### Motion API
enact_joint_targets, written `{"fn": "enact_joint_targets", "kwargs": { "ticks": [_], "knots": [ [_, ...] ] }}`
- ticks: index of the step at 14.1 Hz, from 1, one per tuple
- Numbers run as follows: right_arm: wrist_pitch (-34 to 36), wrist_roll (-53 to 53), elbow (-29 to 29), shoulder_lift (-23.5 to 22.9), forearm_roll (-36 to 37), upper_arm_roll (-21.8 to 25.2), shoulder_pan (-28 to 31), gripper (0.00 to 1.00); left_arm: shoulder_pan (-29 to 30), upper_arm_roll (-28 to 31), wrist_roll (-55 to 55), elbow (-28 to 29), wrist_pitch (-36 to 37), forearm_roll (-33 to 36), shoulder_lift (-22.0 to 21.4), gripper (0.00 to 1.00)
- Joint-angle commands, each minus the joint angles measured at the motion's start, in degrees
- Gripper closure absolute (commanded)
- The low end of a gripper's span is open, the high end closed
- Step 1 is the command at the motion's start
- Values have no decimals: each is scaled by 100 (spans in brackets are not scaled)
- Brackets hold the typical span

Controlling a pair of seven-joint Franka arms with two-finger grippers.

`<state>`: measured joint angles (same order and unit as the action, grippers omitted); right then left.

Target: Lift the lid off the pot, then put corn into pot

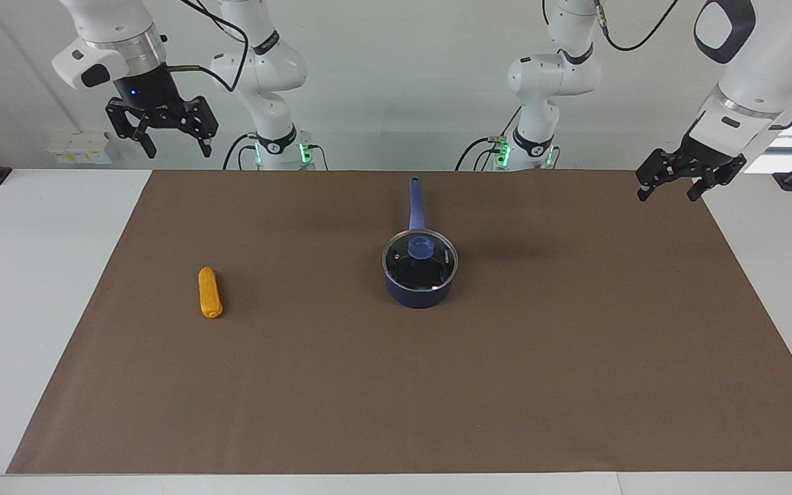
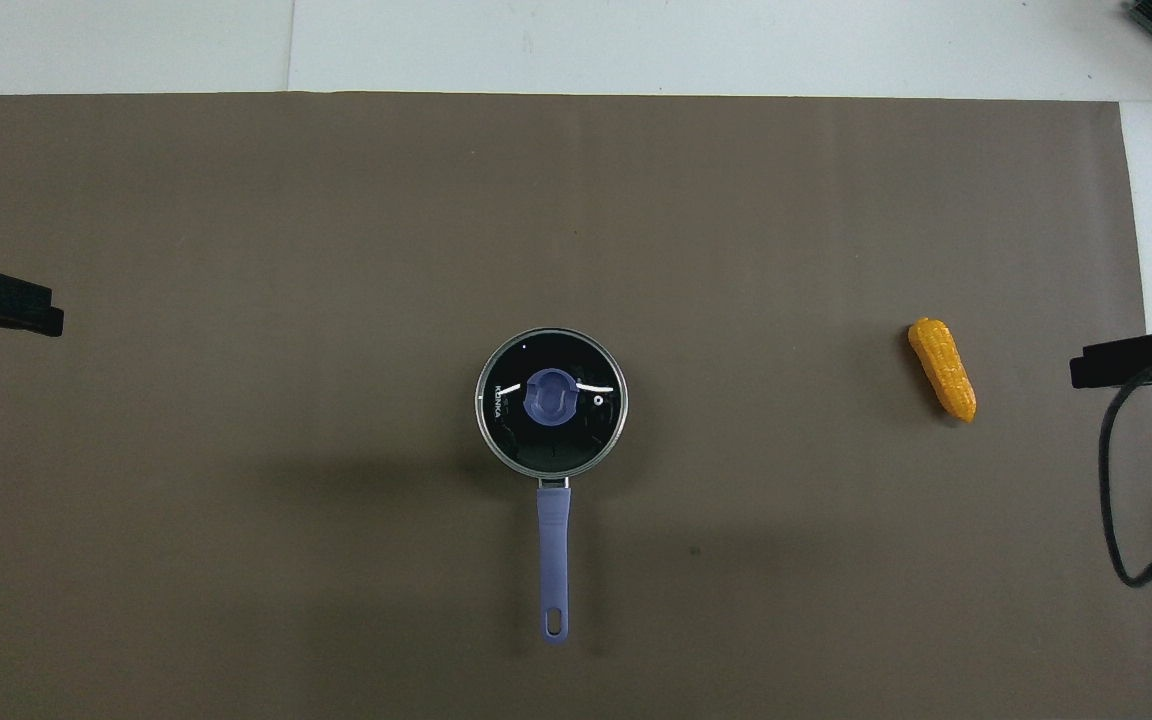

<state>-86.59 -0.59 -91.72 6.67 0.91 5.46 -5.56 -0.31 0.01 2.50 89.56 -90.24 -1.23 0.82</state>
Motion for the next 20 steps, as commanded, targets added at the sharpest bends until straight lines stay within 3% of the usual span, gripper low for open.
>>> {"fn": "enact_joint_targets", "kwargs": {
  "ticks": [1, 9, 14, 18, 20],
  "knots": [
    [54, -135, -92, 89, -65, -1, 55, 0, -39, 16, -4, 175, 15, 70, -161, 0],
    [63, -100, -30, 71, -65, -10, 55, 0, -83, -27, -30, 210, 15, 70, -170, 0],
    [2, -170, -144, 72, -47, -72, 46, 0, -460, -27, -74, 447, -55, 53, -223, 0],
    [-1059, -475, -846, -51, -56, -63, 55, 0, -838, -27, -30, 649, -186, 35, -205, 0],
    [-1420, -1186, -918, -462, -56, -63, 177, 0, -1031, -36, -21, 877, -546, 35, -223, 0]
  ]
}}
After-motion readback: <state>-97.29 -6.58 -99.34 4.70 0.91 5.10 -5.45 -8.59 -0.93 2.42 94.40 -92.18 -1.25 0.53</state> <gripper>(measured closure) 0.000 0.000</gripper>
